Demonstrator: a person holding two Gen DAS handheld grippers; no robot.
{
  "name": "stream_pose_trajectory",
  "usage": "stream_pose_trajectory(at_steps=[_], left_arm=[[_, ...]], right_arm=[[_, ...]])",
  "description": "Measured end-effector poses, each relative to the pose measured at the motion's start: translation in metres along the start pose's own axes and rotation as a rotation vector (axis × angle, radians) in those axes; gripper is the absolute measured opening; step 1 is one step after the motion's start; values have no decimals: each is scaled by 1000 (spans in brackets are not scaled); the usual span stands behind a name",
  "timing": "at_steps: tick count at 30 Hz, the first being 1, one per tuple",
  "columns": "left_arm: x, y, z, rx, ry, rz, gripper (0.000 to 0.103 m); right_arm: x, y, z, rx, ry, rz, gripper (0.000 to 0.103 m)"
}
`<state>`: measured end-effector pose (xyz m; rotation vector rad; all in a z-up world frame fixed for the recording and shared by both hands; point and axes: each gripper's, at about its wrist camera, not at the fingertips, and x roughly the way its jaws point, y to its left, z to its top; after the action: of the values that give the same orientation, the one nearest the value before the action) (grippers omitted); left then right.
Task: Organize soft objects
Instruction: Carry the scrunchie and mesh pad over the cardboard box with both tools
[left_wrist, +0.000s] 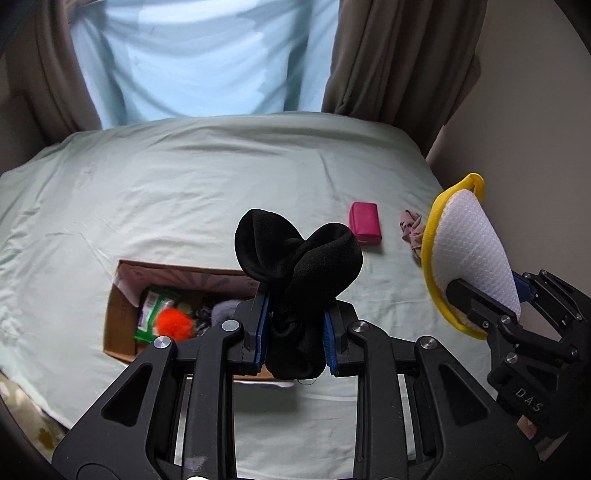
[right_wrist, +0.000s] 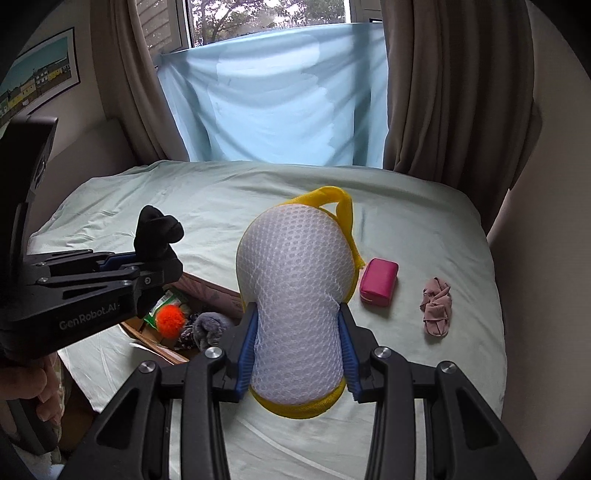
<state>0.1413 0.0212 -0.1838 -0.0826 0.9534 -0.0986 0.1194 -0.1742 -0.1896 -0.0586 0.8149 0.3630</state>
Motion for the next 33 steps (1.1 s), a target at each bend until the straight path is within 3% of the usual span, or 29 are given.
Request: stream_pose_trajectory(at_steps=[7,16,23,33], left_arm=[[4,88,-13,-46,60,25,21],[26,183,-14,-43,119,33,21],[66,217,-15,16,203,17,21],[125,233,-31,25,338,-7,21]], right_arm=[[11,65,7,69,50,-7,37],[67,150,14,146,151,11,37],[119,182,17,241,221,-11,37],[189,191,6,316,389,-15,37]])
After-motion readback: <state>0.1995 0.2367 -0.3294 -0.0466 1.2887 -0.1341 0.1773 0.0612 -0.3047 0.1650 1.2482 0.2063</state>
